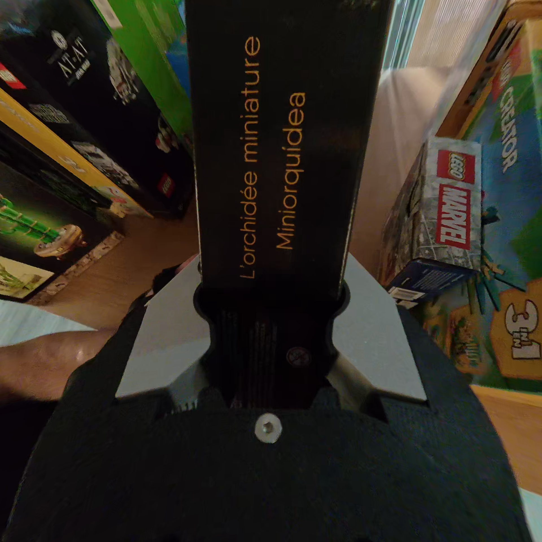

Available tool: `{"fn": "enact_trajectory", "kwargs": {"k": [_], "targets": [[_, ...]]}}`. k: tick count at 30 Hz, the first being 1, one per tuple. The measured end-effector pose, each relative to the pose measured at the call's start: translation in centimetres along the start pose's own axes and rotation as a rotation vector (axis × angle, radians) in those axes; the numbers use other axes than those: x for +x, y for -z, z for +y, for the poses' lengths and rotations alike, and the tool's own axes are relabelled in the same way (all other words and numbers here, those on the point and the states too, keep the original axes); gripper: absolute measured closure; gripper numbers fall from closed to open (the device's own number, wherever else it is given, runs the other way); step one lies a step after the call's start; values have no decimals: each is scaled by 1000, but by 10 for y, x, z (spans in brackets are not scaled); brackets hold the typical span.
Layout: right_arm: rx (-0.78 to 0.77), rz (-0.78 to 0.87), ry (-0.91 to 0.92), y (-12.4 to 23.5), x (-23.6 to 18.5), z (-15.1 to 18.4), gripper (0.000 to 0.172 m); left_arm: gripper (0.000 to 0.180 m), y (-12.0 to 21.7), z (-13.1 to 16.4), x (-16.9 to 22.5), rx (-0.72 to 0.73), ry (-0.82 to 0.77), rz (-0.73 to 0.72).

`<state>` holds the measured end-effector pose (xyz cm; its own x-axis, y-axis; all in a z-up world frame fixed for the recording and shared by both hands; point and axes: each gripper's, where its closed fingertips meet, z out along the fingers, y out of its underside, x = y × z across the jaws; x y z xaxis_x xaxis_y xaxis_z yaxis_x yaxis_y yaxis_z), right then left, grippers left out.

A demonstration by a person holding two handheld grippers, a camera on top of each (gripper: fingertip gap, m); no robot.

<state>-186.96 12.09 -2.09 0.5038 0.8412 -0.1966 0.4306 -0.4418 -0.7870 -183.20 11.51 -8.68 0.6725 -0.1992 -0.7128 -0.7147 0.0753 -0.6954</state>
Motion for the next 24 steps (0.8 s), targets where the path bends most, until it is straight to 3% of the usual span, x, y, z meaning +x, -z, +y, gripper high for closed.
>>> {"fn": "enact_trajectory", "kwargs": {"k": [5,16,19,23,24], "targets": [[132,12,12,6,0,-7,89,53,-5,2,-8,-10,-110,-39],[396,12,42,6,6,14,89,51,-9,29,5,-103,-316,-65],[476,25,81,7,6,23,89,50,-6,31,12,-105,-330,-41],[560,60,118,0,6,42,84,65,4,52,24,-168,-336,57],[565,74,129,-4,7,48,89,68,8,56,29,-170,-343,88]]}}
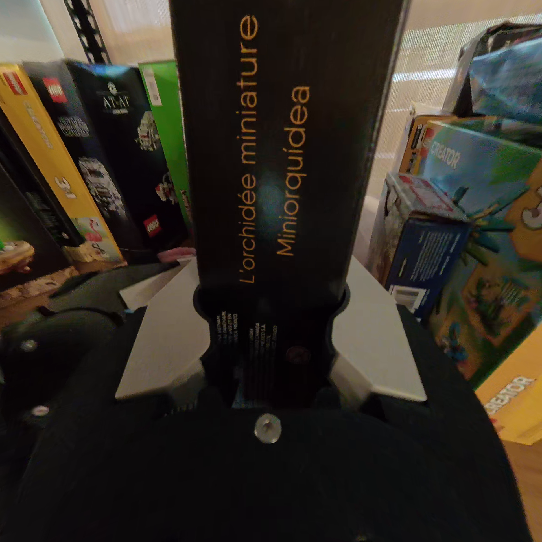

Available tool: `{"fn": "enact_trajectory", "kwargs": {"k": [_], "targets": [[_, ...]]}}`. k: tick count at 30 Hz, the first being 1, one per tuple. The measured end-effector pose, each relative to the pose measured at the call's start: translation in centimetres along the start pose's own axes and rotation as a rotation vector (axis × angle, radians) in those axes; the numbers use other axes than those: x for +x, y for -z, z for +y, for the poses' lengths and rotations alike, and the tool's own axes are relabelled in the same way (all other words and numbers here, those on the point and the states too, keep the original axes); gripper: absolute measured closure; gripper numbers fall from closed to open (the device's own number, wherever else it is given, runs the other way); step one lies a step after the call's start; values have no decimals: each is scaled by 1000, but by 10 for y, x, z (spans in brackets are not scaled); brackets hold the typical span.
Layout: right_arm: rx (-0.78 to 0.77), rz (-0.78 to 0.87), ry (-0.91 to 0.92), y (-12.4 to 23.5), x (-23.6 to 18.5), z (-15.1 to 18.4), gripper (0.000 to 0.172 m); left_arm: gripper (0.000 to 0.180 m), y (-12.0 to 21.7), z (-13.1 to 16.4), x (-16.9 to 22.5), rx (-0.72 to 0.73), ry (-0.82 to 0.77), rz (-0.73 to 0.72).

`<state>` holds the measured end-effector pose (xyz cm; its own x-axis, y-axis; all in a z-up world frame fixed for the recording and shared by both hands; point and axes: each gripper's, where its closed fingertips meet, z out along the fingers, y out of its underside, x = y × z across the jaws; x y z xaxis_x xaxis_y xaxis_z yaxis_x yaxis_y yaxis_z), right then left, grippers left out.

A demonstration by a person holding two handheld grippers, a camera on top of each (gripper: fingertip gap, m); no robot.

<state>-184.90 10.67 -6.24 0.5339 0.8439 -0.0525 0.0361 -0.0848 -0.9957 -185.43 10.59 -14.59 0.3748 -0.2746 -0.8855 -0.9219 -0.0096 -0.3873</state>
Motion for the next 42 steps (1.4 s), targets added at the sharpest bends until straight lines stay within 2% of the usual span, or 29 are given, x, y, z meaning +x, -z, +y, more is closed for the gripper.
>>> {"fn": "enact_trajectory", "kwargs": {"k": [4,6,12,26,34,42], "targets": [[49,11,-11,-3,2,23,88,89,13,16,15,-50,46,92],[41,18,12,-7,1,23,88,82,26,17,18,-25,80,138],[-37,74,117,-33,-6,29,88,80,52,38,22,-35,211,223],[-130,124,98,-114,17,31,88,88,81,78,18,-20,334,199],[-171,144,54,-155,26,32,88,87,84,76,16,1,365,193],[-177,97,68,-191,35,30,88,89,83,73,18,5,361,192]]}}
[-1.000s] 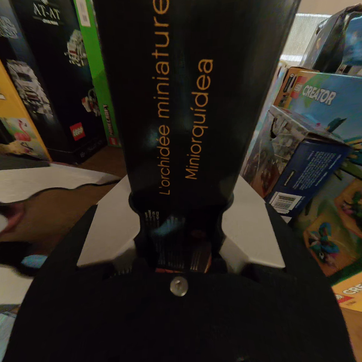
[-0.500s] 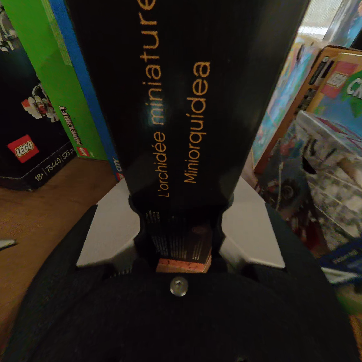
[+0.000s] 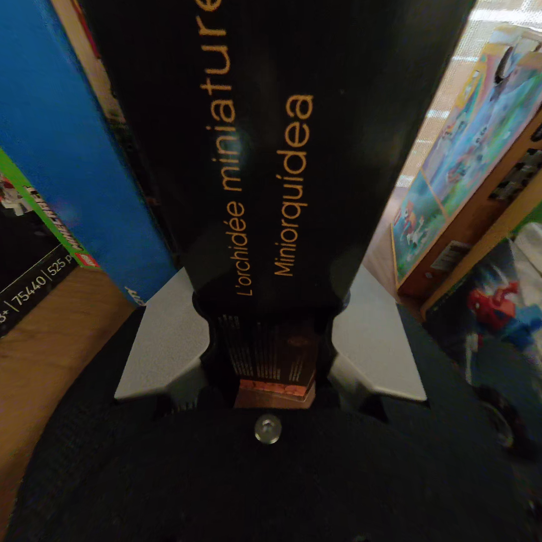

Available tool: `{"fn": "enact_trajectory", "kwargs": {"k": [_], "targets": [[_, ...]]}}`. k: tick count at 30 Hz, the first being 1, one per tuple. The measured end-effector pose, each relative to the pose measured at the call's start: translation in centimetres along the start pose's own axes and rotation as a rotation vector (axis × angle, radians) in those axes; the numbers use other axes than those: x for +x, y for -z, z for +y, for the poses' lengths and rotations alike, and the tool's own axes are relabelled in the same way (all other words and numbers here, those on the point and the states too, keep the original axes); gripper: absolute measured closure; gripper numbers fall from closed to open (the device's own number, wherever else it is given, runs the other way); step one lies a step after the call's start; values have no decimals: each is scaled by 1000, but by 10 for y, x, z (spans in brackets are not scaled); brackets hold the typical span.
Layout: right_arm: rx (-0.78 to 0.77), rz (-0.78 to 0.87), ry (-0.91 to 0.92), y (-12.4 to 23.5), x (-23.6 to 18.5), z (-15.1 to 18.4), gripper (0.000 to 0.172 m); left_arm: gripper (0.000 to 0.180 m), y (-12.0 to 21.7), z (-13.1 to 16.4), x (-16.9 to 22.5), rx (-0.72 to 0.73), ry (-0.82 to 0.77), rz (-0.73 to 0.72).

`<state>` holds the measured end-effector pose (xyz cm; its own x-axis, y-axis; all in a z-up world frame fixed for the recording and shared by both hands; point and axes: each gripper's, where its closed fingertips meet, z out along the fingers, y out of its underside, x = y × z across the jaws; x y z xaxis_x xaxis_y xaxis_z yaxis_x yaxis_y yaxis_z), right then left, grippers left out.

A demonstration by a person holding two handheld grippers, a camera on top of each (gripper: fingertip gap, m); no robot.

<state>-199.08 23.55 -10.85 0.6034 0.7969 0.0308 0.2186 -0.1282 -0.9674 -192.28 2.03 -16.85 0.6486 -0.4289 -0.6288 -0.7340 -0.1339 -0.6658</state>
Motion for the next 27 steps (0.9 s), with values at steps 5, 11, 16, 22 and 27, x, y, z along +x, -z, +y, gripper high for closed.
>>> {"fn": "enact_trajectory", "kwargs": {"k": [5,11,16,22,27], "targets": [[-12,-11,1,-20,3,-4,89,90,-1,-2,2,9,0,11],[-33,17,-3,-44,11,-8,88,93,-3,-3,3,17,5,20],[-109,-4,-18,-51,17,-7,86,94,-5,-2,1,19,7,22],[-15,-53,-29,-11,13,-38,81,95,-6,-1,-4,26,37,31],[71,-31,54,57,-3,-61,84,96,-6,-1,-4,29,36,34]]}}
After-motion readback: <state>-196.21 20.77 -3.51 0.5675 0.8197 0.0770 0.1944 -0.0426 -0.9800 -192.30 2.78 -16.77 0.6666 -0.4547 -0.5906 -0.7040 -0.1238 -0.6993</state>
